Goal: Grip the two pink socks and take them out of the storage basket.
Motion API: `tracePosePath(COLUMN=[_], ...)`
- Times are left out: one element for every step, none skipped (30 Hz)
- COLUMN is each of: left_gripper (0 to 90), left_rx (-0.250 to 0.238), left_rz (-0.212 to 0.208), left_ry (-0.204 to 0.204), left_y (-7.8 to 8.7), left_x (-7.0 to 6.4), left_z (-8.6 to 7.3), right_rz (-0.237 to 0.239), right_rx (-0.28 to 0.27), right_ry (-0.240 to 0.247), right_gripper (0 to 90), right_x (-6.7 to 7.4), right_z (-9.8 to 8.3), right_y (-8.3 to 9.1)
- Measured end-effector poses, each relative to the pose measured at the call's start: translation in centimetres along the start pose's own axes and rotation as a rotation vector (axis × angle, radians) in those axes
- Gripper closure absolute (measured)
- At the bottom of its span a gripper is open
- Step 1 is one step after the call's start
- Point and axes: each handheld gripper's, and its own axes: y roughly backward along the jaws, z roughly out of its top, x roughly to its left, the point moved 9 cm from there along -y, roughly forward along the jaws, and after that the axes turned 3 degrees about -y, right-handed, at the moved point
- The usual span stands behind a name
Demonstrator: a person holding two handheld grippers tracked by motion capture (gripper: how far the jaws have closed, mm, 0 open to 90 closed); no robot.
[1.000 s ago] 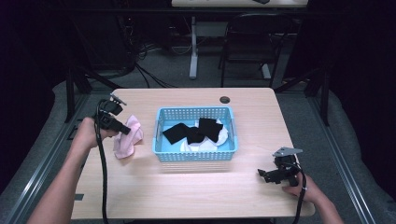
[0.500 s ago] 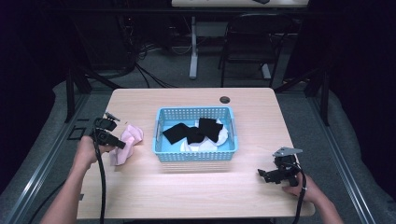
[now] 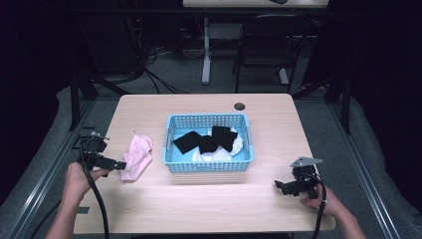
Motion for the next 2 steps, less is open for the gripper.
tracePosePath(left_gripper=[1.0, 0.3], left_rx=[0.003, 0.002], left_rz=[-0.001, 0.001], left_ry=[0.004, 0.004], left_y=[-0.08, -0.16], left_x=[-0.04, -0.02], left_z=[-0.57, -0.88], right_rz=[0.000, 0.000], right_rx=[0.000, 0.000], right_ry=[0.000, 0.000], right_gripper=[0.0, 0.0], right_x=[0.00, 0.00], right_z=[0.00, 0.00], right_y=[0.00, 0.00])
